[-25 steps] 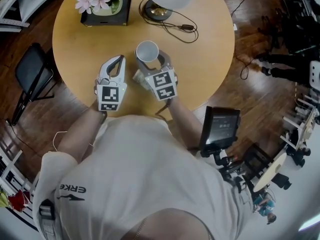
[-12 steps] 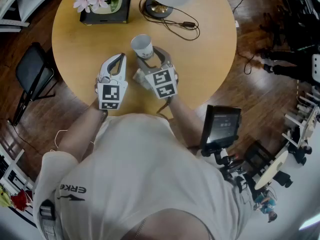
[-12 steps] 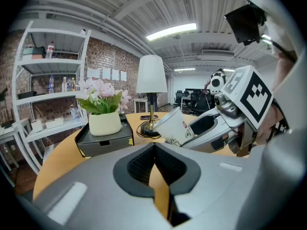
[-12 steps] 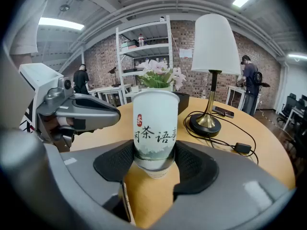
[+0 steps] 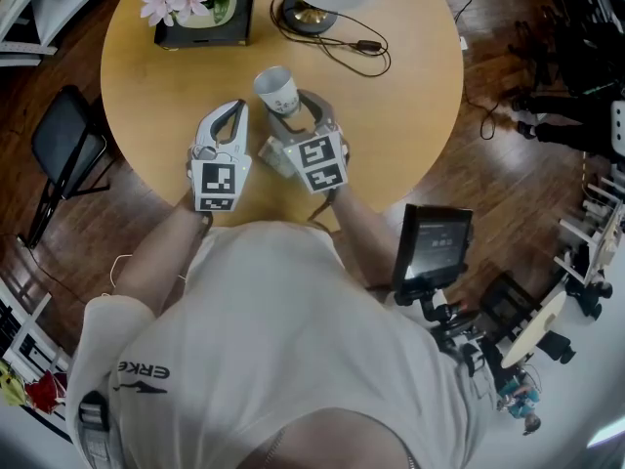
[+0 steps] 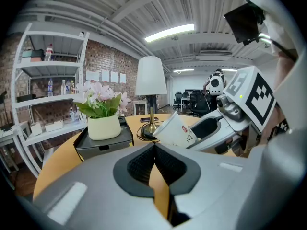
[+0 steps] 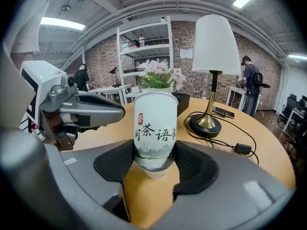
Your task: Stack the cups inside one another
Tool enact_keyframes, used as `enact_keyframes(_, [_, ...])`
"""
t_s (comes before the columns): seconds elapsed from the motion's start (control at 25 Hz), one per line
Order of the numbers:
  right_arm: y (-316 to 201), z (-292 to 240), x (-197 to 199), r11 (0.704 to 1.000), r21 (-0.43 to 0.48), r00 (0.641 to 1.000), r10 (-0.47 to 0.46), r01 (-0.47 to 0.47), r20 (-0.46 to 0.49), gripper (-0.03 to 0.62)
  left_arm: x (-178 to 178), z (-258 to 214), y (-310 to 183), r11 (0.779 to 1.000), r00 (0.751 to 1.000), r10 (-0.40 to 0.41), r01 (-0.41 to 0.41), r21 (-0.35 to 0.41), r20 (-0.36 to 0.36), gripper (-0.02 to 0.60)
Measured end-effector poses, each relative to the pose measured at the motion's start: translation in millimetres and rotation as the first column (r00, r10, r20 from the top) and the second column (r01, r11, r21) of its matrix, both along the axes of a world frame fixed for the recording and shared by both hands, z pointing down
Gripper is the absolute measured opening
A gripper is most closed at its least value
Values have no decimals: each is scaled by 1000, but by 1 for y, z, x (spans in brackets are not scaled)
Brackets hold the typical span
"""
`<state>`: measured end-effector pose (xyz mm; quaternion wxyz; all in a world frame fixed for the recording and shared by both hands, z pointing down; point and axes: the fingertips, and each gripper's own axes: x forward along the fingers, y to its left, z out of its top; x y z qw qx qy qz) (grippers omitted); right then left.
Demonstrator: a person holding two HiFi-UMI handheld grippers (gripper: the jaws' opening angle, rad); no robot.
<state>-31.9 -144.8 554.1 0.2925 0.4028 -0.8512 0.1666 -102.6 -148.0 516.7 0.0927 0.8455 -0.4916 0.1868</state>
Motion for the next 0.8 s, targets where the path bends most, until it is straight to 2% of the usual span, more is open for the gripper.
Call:
enact_keyframes(0.2, [0, 0, 0, 1000, 0, 1000, 2, -2, 2, 279, 13, -8, -12, 999, 997, 52, -51, 12, -51, 3])
enact_keyframes(0.28, [0, 0, 0, 1000, -1, 1000, 4, -4, 4, 279, 16, -5, -14, 998, 994, 68, -69, -7, -86, 57])
enact_keyframes(0.44, [0, -1, 1, 1000, -2, 1000, 5, -5, 11, 279, 11, -1, -17, 997, 984, 60, -69, -47, -166, 123])
enact_keyframes(0.64, [0, -2, 1, 1000, 4, 1000, 1, -1, 8, 278, 5, -4, -19, 991, 959, 71, -98, -87, -275, 250])
enact_keyframes(0.8, [-1, -2, 2, 1000, 4, 1000, 7, -7, 12, 278, 7, -5, -20, 988, 939, 79, -119, -102, -334, 273])
